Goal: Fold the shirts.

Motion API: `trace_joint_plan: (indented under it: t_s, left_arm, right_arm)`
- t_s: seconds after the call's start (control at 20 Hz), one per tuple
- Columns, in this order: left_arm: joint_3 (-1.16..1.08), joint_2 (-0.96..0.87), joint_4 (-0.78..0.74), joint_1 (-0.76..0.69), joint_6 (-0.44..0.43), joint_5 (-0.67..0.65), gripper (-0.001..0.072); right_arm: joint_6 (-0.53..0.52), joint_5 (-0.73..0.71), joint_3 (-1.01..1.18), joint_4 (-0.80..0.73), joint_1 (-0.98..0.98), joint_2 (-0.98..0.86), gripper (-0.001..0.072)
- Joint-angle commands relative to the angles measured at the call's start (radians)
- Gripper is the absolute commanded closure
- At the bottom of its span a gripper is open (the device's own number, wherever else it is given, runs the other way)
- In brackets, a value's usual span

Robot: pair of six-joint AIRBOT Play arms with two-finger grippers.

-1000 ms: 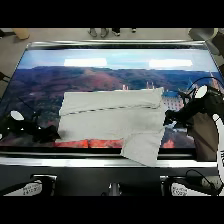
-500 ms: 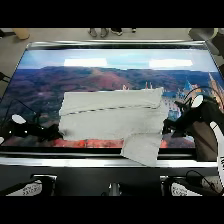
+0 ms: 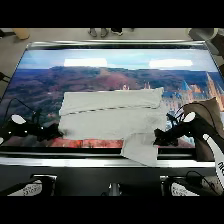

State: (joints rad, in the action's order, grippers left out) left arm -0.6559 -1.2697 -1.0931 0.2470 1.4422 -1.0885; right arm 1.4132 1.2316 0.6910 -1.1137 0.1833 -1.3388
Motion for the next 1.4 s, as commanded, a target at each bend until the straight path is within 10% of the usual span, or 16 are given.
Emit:
trace_joint_plan:
  t_s: [0.0,0.3,0.8,0.9,0.95,1.0,1.35]
  left_arm:
    - [-0.039,0.036,0.006,0.001,-0.040,-0.021,0.0679]
    - [-0.370,0.084,0.007,-0.016,0.018,0.018,0.0682]
    - [-0.939,-0.557,0.022,-0.100,0.214,-0.010,0.0678]
    - [-0.962,-0.613,0.072,-0.105,0.219,-0.012,0.0521]
    - [-0.962,-0.624,0.097,-0.107,0.213,-0.024,0.0253]
    - [-0.964,-0.622,0.095,-0.104,0.190,-0.035,0.0153]
    - [-0.976,-0.482,0.096,-0.068,0.104,-0.134,0.0185]
  right_arm:
    - [-0.032,-0.024,0.035,0.027,0.000,0.046,0.0699]
    - [0.031,-0.132,0.474,0.029,0.000,0.052,0.0700]
    - [0.157,-0.368,0.839,0.001,-0.080,-0.434,0.0697]
    - [0.179,-0.349,0.839,-0.039,-0.080,-0.466,0.0684]
    - [0.179,-0.344,0.839,-0.038,-0.080,-0.474,0.0463]
    - [0.154,-0.333,0.839,-0.039,-0.079,-0.469,0.0028]
    - [0.059,-0.117,0.841,-0.038,0.032,-0.496,-0.0008]
